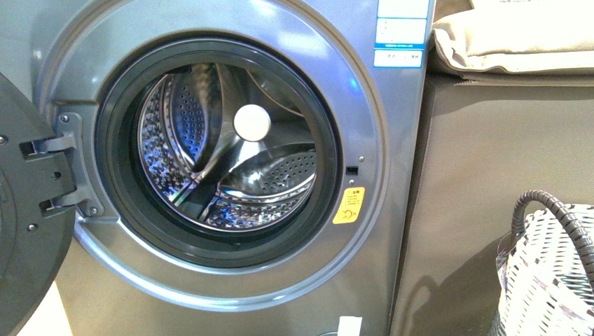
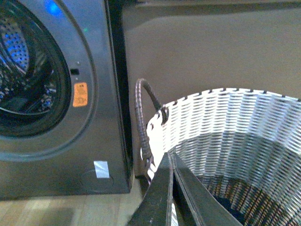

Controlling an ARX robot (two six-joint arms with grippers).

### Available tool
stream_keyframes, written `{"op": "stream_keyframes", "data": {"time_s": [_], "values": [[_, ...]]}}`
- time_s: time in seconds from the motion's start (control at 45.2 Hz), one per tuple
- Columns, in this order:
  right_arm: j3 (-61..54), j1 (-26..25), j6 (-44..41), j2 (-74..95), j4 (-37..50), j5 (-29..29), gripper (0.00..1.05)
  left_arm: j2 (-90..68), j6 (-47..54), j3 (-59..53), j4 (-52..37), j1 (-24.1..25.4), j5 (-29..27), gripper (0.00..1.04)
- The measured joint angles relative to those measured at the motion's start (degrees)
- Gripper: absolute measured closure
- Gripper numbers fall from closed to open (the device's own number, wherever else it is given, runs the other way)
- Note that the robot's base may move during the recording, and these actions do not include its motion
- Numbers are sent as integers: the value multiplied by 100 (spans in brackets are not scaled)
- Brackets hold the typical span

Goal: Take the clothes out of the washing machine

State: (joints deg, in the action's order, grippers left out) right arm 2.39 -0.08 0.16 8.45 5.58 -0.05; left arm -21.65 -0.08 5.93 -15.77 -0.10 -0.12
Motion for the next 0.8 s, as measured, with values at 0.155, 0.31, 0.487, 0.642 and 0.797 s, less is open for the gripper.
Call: {"op": "stream_keyframes", "data": {"time_s": [0.155,0.31,0.487,0.642,0.797], "values": [[-210,0,-2,-813,-557,0,102,367,2,-192,168,0,15,101],[-210,0,-2,-815,-560,0,102,625,2,-306,328,0,9,101],[-210,0,-2,-815,-560,0,102,885,2,-407,461,0,11,101],[-210,0,-2,-815,-560,0,102,1139,0,-544,535,0,9,101],[-210,0,-2,-817,-560,0,102,1987,0,-542,1541,0,13,101]]}}
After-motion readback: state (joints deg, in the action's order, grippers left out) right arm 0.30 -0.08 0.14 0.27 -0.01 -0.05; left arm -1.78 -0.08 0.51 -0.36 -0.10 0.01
